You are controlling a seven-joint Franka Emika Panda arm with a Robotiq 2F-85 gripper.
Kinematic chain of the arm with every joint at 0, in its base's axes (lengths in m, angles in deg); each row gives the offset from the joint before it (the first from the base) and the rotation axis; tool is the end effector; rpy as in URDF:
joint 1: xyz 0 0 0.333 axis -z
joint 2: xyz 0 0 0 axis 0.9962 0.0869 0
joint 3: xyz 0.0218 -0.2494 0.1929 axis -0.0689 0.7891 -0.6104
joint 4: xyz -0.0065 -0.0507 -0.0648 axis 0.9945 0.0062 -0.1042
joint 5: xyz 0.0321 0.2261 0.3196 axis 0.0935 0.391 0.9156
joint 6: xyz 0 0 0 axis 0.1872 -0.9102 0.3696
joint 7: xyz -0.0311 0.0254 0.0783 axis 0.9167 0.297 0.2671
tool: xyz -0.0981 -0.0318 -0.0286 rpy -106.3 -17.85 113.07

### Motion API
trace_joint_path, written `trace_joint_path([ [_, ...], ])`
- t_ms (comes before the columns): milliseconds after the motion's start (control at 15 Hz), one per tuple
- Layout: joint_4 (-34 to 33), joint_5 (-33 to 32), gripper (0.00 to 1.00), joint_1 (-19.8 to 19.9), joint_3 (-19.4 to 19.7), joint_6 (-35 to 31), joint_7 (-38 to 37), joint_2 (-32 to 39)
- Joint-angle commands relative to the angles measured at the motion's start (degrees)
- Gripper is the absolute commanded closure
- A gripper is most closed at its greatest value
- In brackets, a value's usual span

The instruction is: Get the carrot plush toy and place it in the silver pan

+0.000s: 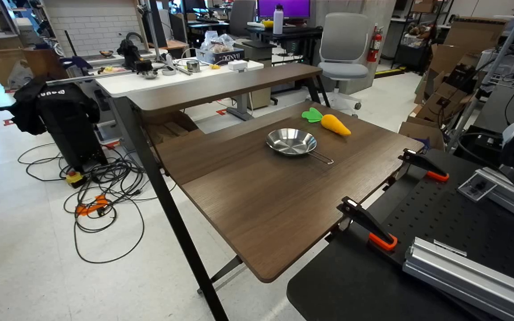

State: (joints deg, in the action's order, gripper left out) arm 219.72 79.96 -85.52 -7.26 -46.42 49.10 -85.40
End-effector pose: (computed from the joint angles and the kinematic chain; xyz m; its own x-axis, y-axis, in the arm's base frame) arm 0.3693 -0.0010 0.4689 0.9994 0.0191 -0.0295 0.0199 -0.9994 0.0276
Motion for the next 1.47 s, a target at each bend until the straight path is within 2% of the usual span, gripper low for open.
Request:
trace_joint_path([
  [0, 2.01, -1.53, 0.0, 1.59, 1.35, -3.2, 1.39, 2.59],
  [333, 4.73, -4.19, 0.0, 4.72, 4.03, -11.75, 1.67, 9.1],
  [667, 3.26, -4.4, 0.0, 6.82, 5.88, -20.86, 1.4, 20.37],
  [1000, -1.82, -3.98, 0.0, 6.65, 5.64, -26.94, 0.52, 32.45],
  [1400, -11.43, -4.1, 0.0, 6.63, 6.01, -28.5, -0.62, 44.67],
])
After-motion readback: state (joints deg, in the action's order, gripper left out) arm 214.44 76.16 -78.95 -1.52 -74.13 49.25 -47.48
